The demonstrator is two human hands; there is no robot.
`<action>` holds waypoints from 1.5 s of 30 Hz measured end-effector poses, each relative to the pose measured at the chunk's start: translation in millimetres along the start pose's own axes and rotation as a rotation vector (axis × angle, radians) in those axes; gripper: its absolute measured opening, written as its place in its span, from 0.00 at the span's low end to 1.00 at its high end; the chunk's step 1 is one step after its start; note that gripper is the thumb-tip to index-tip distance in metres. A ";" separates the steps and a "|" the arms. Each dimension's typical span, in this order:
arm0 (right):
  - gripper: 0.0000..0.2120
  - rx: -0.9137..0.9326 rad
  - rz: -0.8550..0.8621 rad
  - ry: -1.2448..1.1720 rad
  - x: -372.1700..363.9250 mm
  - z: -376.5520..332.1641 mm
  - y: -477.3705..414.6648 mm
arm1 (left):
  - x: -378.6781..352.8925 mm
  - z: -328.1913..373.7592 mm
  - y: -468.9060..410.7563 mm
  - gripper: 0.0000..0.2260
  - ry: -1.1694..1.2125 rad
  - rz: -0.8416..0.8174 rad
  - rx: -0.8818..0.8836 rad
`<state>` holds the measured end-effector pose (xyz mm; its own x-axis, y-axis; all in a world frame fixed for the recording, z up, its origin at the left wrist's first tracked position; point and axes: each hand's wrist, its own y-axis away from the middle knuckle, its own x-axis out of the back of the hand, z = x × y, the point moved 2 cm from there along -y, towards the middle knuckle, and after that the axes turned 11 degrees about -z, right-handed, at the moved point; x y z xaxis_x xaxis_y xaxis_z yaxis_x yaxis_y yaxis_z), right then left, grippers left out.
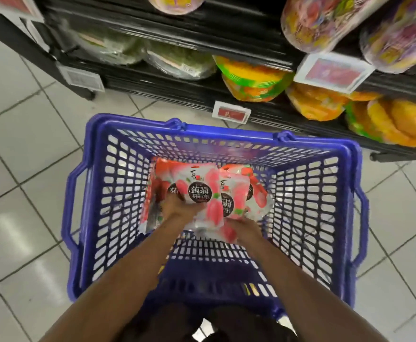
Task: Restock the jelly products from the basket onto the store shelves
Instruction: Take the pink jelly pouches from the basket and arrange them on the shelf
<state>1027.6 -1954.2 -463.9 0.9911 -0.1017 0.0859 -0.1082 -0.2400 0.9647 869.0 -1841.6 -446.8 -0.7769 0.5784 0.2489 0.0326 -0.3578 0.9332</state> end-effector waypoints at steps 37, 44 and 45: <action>0.24 1.301 -0.044 -0.416 6.9 -312.2 831.7 | 394.4 230.9 807.8 0.31 0.332 -0.262 -1.252; 0.26 1.453 0.214 -0.322 13.5 -349.6 888.4 | 428.5 250.6 855.3 0.27 0.357 -0.181 -1.418; 0.31 1.463 0.261 -0.311 18.2 -355.7 891.2 | 430.1 254.1 858.0 0.27 0.364 -0.166 -1.429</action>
<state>976.8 -1826.5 486.0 0.8977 -0.4399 -0.0244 -0.4372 -0.8826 -0.1728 722.6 -1713.5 526.8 -0.8277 0.5501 -0.1108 -0.5336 -0.8326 -0.1483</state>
